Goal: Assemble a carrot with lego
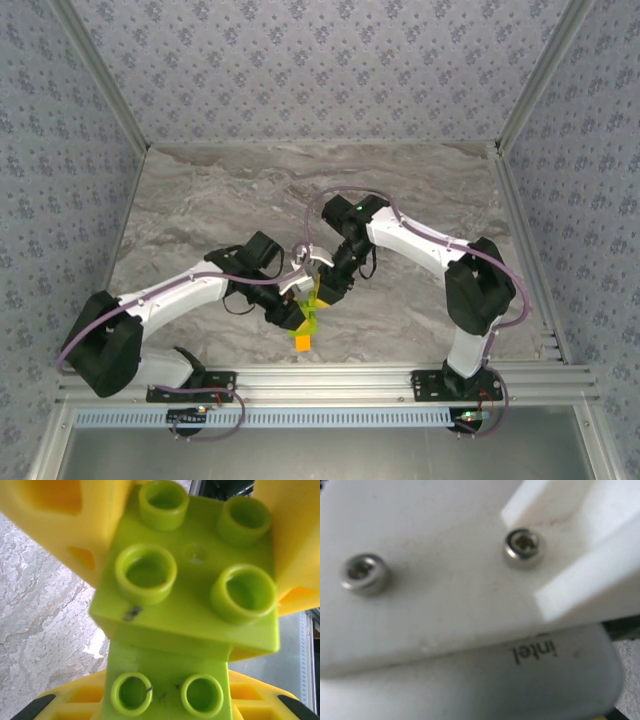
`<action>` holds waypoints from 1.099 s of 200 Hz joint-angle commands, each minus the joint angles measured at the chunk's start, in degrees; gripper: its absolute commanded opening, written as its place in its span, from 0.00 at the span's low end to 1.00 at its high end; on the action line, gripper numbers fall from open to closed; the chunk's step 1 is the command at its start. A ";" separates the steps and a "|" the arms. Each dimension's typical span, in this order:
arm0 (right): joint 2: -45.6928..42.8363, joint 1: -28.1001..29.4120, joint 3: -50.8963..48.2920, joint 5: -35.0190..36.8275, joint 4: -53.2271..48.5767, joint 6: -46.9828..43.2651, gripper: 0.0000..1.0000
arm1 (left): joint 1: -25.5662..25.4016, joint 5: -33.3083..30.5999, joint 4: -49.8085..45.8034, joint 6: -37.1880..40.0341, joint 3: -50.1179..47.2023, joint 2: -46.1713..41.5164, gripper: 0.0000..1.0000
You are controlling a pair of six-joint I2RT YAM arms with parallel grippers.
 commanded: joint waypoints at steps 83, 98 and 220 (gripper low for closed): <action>1.87 2.99 -3.56 5.23 -6.16 0.88 0.28 | 0.64 3.07 13.51 1.02 5.72 -5.88 0.10; -0.24 0.83 -3.78 6.90 -2.78 3.24 0.27 | 0.55 2.78 13.45 1.11 5.71 -5.44 0.10; -16.40 -16.89 -17.16 40.07 26.32 34.39 0.22 | 0.43 -2.39 12.62 1.46 5.68 -1.37 0.10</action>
